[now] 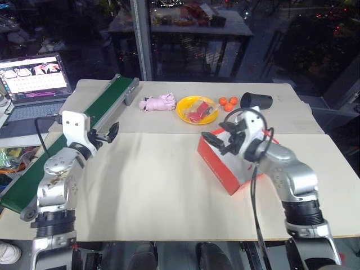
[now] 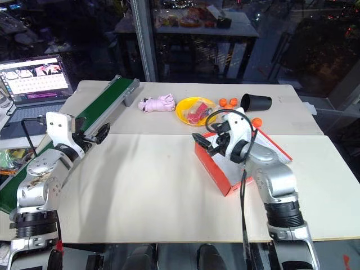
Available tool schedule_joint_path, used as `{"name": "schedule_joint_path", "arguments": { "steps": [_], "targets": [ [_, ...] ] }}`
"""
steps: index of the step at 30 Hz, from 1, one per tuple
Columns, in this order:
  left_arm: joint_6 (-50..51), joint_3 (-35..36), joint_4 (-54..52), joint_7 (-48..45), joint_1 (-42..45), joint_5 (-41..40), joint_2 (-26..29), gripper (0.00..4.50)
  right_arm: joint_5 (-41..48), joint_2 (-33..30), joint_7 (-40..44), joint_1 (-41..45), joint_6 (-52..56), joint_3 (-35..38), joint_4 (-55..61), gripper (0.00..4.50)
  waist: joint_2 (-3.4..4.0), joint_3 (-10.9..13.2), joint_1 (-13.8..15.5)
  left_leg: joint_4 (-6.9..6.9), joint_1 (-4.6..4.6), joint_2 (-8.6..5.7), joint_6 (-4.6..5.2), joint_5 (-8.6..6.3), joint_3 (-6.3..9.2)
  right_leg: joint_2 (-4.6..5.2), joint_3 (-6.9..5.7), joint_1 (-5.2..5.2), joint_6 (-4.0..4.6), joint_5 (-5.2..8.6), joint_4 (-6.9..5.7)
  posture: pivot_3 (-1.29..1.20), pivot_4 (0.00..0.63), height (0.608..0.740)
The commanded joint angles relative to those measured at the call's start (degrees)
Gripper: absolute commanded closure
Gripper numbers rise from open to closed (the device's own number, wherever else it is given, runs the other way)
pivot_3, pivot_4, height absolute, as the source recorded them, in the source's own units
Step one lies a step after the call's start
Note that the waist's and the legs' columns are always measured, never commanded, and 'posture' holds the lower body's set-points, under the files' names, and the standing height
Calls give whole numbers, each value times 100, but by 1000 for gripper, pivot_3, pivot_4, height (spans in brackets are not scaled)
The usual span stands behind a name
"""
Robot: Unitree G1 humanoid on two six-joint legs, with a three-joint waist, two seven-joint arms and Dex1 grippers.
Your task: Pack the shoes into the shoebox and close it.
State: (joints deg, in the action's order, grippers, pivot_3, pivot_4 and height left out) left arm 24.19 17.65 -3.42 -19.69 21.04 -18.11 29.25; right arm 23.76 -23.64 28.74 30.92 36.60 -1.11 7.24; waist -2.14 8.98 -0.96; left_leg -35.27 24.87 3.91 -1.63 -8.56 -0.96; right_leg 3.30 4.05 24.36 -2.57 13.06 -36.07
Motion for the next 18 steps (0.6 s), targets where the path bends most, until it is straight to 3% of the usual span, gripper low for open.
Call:
{"name": "schedule_joint_path", "arguments": {
  "steps": [1, 9, 18],
  "targets": [
    [235, 326, -603, 322, -235, -32, 39, 0, -97, 189, 90, 245, -266, -103, -95, 30, 0, 0, -4, 0, -1, 0, 0, 0, 0, 0, 0, 0, 0, 0, 0, 0, 150, 740],
    [637, 626, -1175, 616, -479, -230, -33, 0, -322, 321, 304, 292, -494, -221, -430, 30, -3, 1, 8, -4, -6, 1, -7, 5, -1, 0, -4, -3, 1, -5, -6, 0, 150, 740],
    [799, 907, -1122, 704, -458, -327, 115, 0, -561, 592, 267, 296, -601, -351, -614, 30, -3, 1, -14, -4, -8, 3, -7, 5, -1, -2, -3, -1, 6, -8, -8, 0, 150, 740]
  ]
}}
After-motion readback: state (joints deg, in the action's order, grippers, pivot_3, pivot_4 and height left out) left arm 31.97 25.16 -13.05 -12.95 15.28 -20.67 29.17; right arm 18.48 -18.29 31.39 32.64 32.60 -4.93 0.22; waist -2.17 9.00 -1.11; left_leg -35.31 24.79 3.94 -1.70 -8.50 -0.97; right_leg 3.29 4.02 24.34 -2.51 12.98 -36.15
